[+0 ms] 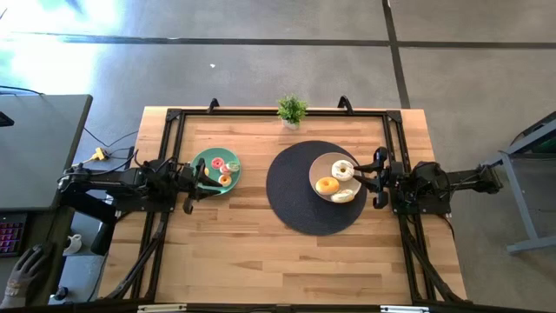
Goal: Pick & Place donuts
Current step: Return to Home Position
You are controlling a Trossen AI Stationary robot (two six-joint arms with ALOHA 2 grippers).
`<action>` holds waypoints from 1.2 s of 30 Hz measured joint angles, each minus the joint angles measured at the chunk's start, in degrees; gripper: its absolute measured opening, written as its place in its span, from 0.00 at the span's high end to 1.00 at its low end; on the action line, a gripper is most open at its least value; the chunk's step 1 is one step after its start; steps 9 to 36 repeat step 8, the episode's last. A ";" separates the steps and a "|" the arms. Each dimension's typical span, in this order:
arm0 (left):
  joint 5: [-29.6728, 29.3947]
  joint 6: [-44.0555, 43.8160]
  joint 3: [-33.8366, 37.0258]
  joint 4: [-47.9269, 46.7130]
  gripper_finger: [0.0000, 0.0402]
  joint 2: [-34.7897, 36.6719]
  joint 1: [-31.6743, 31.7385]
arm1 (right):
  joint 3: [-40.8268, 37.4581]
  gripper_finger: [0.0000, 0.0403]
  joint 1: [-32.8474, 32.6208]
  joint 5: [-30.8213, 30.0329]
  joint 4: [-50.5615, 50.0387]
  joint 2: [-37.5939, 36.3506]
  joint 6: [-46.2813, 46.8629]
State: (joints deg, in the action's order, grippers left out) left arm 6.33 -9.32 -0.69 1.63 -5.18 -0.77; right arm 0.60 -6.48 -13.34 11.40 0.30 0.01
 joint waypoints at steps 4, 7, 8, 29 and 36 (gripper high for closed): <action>0.06 0.00 0.00 0.00 0.75 -0.01 0.02 | 0.00 0.69 0.00 0.00 -0.01 0.01 0.00; 0.33 0.00 0.00 0.00 0.75 -0.01 0.01 | -0.02 0.69 0.00 0.00 -0.02 0.01 -0.02; 0.33 0.00 0.00 0.00 0.75 -0.01 0.02 | -0.02 0.69 0.00 0.00 -0.02 0.00 0.00; 0.33 0.00 0.00 0.00 0.75 -0.01 0.02 | -0.02 0.69 0.00 0.00 -0.02 0.00 0.00; 0.33 0.00 0.00 0.00 0.75 -0.01 0.02 | -0.02 0.69 0.00 0.00 -0.02 0.00 0.00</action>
